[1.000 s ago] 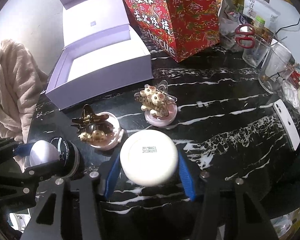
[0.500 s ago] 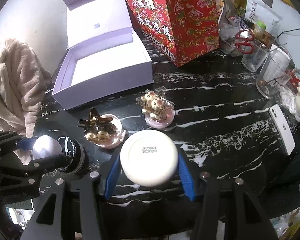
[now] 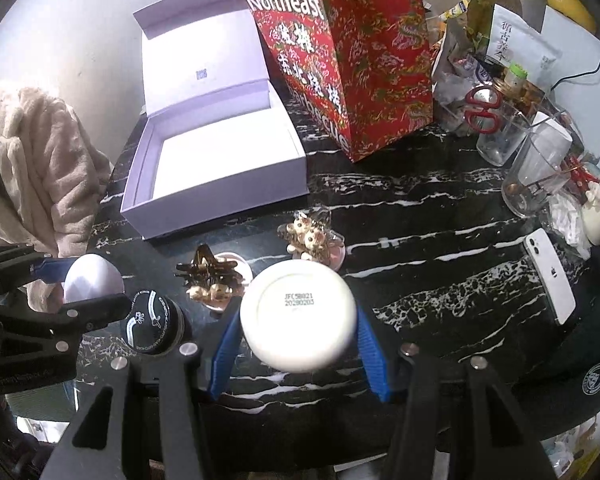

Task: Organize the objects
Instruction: 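Lift the white compact with the left gripper while the right gripper carries the cream jar toward the box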

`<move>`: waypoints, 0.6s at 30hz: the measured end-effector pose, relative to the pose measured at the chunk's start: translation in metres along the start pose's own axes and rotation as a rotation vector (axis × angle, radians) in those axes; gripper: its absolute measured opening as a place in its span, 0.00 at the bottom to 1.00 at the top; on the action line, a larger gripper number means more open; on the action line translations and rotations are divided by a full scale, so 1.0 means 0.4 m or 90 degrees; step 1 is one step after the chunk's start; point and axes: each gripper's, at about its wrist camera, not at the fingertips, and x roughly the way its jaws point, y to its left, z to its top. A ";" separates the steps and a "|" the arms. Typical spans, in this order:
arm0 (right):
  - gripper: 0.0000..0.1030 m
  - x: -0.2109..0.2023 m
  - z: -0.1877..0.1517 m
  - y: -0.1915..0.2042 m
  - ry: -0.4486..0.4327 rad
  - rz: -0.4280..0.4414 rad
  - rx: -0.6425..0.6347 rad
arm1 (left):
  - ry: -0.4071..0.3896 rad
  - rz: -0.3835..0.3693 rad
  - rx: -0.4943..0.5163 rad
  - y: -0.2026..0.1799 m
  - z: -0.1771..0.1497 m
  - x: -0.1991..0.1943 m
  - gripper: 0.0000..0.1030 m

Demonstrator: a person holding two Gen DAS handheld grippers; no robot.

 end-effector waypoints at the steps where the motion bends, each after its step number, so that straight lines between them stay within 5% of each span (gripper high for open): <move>1: 0.54 -0.004 0.004 -0.001 -0.001 -0.002 0.000 | -0.002 0.000 0.003 -0.002 0.004 -0.004 0.49; 18: 0.54 -0.041 0.065 0.007 -0.016 -0.015 0.003 | -0.016 -0.013 0.033 -0.002 0.067 -0.044 0.49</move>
